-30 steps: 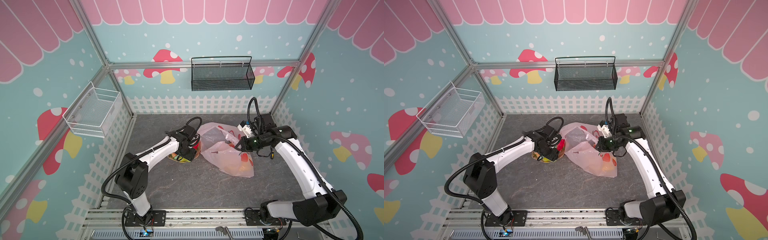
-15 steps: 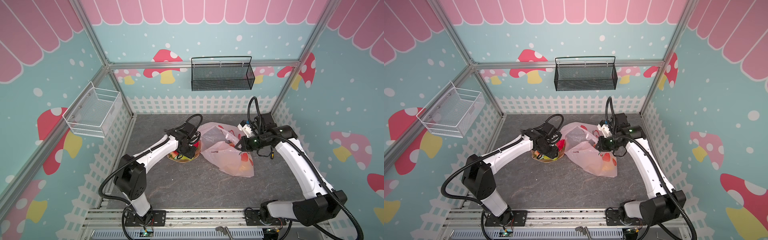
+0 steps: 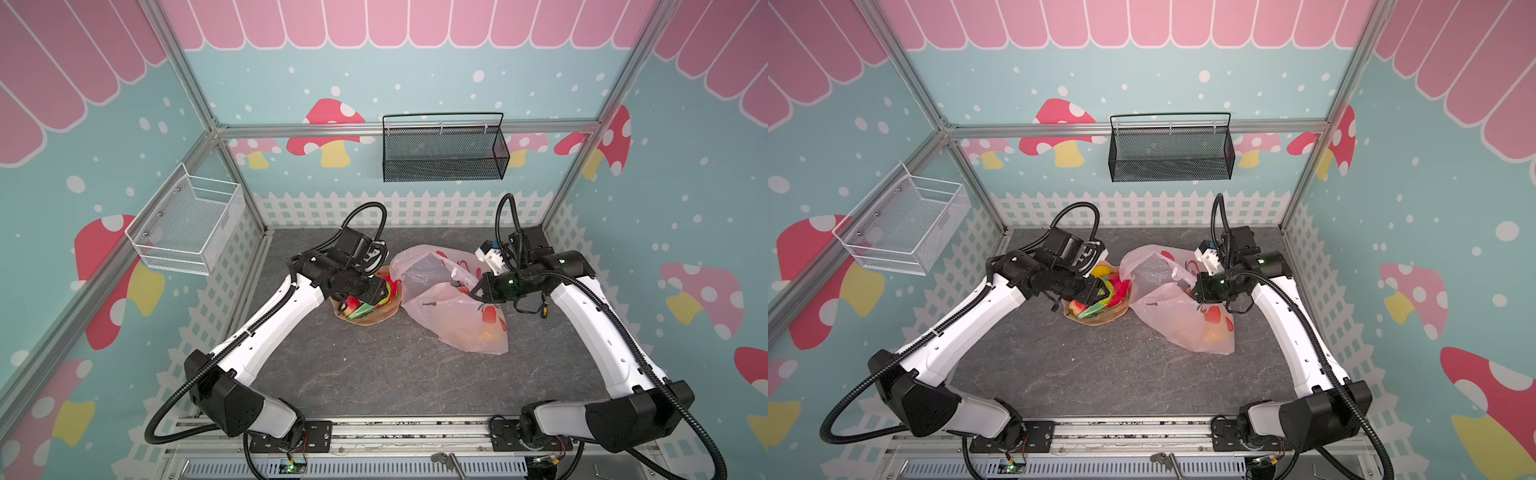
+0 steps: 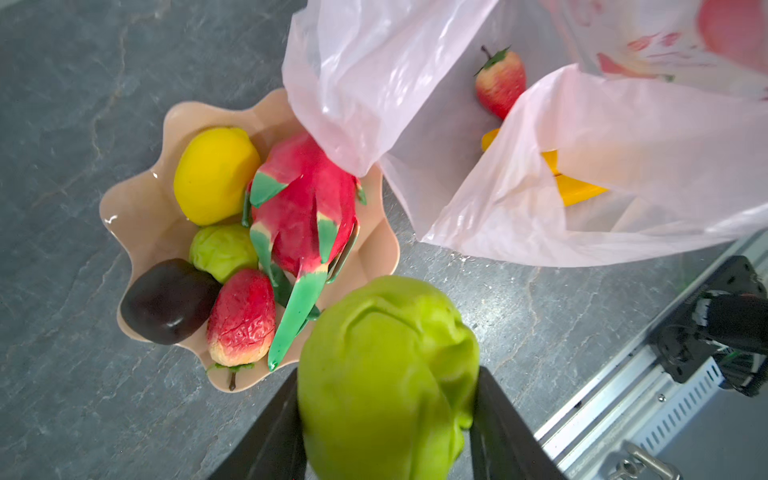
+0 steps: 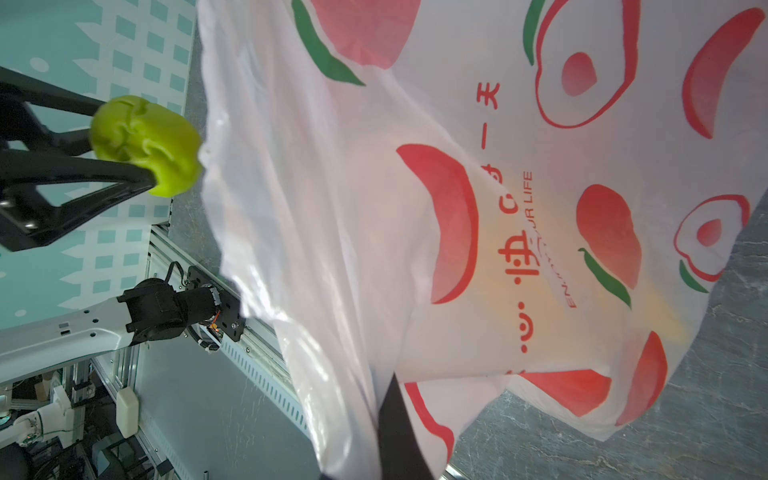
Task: Place the fruits into the plastic bag
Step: 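Lift the green pear with the left gripper over the bag opening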
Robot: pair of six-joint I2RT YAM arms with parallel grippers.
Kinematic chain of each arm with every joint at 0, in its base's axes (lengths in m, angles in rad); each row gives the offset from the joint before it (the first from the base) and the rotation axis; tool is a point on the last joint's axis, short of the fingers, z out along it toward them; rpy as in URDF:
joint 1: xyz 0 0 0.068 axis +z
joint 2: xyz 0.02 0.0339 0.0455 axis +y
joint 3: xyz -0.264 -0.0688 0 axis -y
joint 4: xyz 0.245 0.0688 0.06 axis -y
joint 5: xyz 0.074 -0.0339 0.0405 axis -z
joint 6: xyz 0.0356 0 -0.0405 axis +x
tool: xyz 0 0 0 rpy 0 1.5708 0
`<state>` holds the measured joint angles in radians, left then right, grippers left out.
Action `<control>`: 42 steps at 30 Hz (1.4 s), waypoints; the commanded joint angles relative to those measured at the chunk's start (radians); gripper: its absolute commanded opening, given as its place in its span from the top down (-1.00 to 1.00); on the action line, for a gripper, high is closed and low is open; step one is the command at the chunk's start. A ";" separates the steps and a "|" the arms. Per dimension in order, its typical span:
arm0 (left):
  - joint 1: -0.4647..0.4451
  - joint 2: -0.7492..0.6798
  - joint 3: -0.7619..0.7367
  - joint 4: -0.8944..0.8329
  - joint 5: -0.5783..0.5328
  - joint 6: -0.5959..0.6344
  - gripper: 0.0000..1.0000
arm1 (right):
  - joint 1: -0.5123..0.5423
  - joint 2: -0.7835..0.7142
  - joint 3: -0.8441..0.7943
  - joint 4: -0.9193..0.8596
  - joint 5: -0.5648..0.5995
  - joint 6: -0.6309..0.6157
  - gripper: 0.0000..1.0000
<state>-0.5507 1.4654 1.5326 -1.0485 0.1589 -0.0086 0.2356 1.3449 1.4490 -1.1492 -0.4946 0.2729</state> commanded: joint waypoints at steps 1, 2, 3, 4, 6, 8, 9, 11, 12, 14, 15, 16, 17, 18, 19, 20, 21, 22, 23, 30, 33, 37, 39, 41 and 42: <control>-0.017 -0.010 0.026 0.009 0.043 0.088 0.16 | -0.002 -0.008 0.020 -0.021 -0.008 -0.023 1.00; -0.027 -0.007 0.028 0.017 0.042 0.109 0.16 | -0.002 -0.009 0.019 -0.023 -0.007 -0.024 1.00; -0.039 -0.008 0.029 0.029 0.042 0.134 0.16 | -0.002 -0.009 0.019 -0.022 -0.007 -0.024 1.00; -0.048 -0.005 0.029 0.043 0.045 0.154 0.16 | -0.002 -0.008 0.020 -0.023 -0.009 -0.024 1.00; -0.076 0.001 0.025 0.077 0.068 0.208 0.16 | -0.002 -0.007 0.019 -0.022 -0.010 -0.024 1.00; -0.108 0.016 0.030 0.098 0.076 0.267 0.15 | -0.002 -0.004 0.018 -0.022 -0.009 -0.026 1.00; -0.125 0.029 0.036 0.103 0.068 0.299 0.15 | -0.002 -0.004 0.019 -0.022 -0.009 -0.026 1.00; -0.149 0.066 0.057 0.105 0.042 0.343 0.16 | -0.002 -0.003 0.019 -0.022 -0.012 -0.027 1.00; -0.156 0.089 0.071 0.104 0.027 0.358 0.16 | -0.002 -0.001 0.020 -0.023 -0.012 -0.028 1.00; -0.165 0.132 0.100 0.099 -0.004 0.383 0.18 | -0.002 0.000 0.020 -0.022 -0.014 -0.029 1.00; -0.173 0.154 0.116 0.094 -0.024 0.392 0.18 | -0.002 0.000 0.019 -0.023 -0.015 -0.029 1.00; -0.177 0.171 0.128 0.093 -0.047 0.413 0.18 | -0.002 -0.001 0.020 -0.023 -0.015 -0.030 1.00; -0.181 0.192 0.141 0.093 -0.069 0.440 0.19 | -0.002 -0.003 0.019 -0.022 -0.015 -0.031 1.00; -0.181 0.211 0.156 0.093 -0.087 0.444 0.19 | -0.002 -0.001 0.020 -0.023 -0.018 -0.031 1.00; -0.181 0.227 0.168 0.092 -0.100 0.445 0.20 | -0.002 -0.001 0.022 -0.025 -0.018 -0.032 1.00; -0.181 0.247 0.181 0.093 -0.109 0.452 0.20 | -0.002 -0.001 0.021 -0.027 -0.017 -0.034 1.00; -0.182 0.265 0.190 0.095 -0.118 0.462 0.20 | -0.003 -0.002 0.021 -0.026 -0.017 -0.036 1.00; -0.183 0.280 0.198 0.098 -0.128 0.467 0.20 | -0.002 -0.001 0.021 -0.029 -0.017 -0.037 1.00; -0.183 0.298 0.209 0.099 -0.136 0.478 0.21 | -0.002 -0.002 0.022 -0.032 -0.018 -0.039 1.00; -0.186 0.401 0.263 0.113 -0.159 0.522 0.23 | -0.002 -0.005 0.021 -0.041 -0.017 -0.051 1.00; -0.187 0.429 0.267 0.124 -0.154 0.523 0.25 | -0.002 -0.004 0.025 -0.045 -0.018 -0.054 1.00; -0.191 0.453 0.253 0.161 -0.136 0.518 0.26 | -0.002 -0.002 0.030 -0.050 -0.020 -0.058 1.00; -0.193 0.467 0.250 0.178 -0.124 0.511 0.27 | -0.002 -0.001 0.030 -0.052 -0.022 -0.060 1.00; -0.198 0.484 0.258 0.194 -0.111 0.501 0.28 | -0.002 0.004 0.032 -0.051 -0.025 -0.062 1.00; -0.200 0.491 0.263 0.202 -0.102 0.496 0.29 | -0.002 0.006 0.033 -0.051 -0.027 -0.063 1.00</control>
<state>-0.7338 1.9285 1.7729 -0.8890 0.0219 0.4751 0.2356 1.3449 1.4544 -1.1751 -0.4992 0.2386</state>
